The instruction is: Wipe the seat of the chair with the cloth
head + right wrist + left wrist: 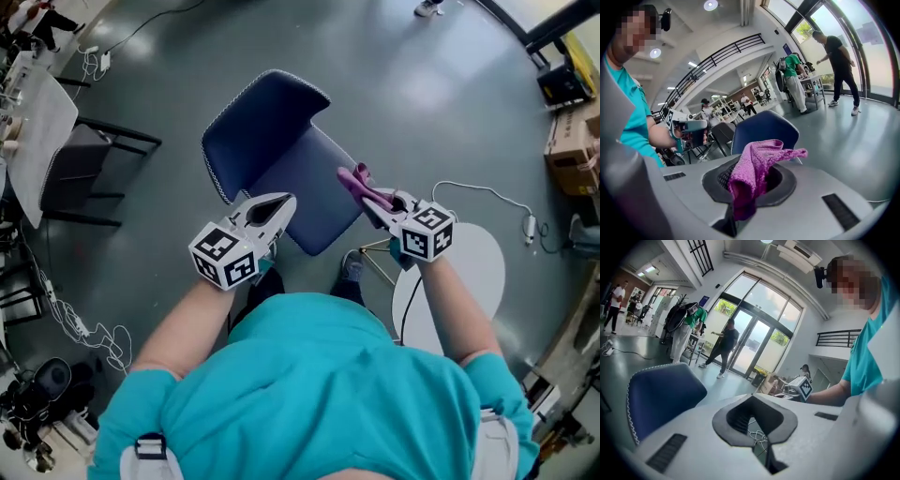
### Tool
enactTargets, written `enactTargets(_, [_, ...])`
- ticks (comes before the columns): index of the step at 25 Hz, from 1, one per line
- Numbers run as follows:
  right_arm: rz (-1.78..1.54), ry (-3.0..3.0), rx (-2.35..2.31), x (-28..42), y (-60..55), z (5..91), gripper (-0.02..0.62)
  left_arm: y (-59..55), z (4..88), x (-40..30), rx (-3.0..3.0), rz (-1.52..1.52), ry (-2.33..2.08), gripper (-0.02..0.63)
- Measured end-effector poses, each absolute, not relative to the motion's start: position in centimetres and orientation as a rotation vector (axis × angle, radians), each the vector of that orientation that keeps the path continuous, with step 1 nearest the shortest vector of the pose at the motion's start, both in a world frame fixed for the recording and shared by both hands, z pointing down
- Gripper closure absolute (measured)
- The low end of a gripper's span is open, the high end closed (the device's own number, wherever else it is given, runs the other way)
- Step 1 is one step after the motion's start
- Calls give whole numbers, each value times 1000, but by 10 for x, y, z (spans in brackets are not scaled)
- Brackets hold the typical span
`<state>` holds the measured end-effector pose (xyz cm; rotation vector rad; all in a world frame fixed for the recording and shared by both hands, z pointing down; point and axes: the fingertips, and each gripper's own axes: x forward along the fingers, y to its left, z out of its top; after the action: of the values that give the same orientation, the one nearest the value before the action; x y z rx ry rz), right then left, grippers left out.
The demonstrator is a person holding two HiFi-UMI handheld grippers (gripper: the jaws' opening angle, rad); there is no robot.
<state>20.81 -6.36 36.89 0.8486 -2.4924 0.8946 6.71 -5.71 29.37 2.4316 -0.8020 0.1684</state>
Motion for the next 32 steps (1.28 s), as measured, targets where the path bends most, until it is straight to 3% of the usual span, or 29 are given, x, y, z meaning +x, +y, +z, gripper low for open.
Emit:
enactTargets(7, [900,-2375,833,176,-116,492,545,-89,392,62,2434,220,-742,601])
enactTargets(16, [675,-2266,845,133,-246,666,545,-115,517,13,2316,198,-933,603])
enactTargets(23, [311,-2155,901,123,-348,750,545,-119,556,10,2278,212,-908,601])
enactTargets(32, [68,-2085,685,97,-348,807,545,-129,583,7,2249,205,-861,601])
